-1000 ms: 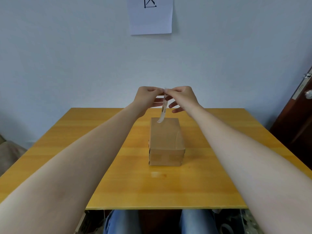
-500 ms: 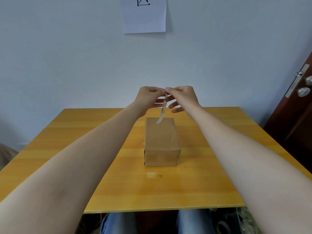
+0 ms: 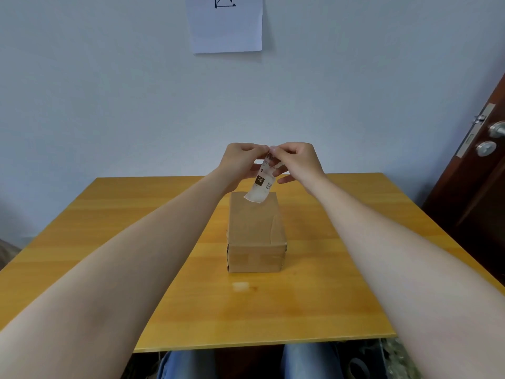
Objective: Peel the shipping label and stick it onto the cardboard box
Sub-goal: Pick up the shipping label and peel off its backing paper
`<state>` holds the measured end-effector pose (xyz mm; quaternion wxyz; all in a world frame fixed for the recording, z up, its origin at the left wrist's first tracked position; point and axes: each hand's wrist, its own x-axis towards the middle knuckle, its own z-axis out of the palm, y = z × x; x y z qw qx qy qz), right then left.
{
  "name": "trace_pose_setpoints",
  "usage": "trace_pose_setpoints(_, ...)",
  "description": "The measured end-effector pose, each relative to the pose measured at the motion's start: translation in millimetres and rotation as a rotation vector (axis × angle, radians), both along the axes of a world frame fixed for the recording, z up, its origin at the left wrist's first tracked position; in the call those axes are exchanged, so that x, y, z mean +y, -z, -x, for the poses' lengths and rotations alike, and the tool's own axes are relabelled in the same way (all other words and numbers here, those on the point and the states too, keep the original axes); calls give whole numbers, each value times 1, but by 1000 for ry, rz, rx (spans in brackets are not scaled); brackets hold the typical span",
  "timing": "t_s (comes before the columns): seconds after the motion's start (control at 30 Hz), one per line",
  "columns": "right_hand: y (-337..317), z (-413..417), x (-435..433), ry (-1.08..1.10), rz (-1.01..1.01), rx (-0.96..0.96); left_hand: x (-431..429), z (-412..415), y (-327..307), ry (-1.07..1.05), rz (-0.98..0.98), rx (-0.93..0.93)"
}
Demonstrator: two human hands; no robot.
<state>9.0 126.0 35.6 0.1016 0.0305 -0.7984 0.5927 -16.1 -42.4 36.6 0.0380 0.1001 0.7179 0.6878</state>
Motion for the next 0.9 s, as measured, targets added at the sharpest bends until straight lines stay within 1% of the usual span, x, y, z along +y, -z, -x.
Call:
trace_pose_setpoints(0.33, 0, -7, 4, -25, -26, 31, 2, -9, -5, 41, 0, -19)
trace_pose_setpoints(0.7, -5, -10, 0, -32, -11, 30, -2, -13, -6, 41, 44, 29)
trace_pose_setpoints(0.9, -5, -9, -2, -33, -13, 31, -6, -14, -6, 62, 24, 18)
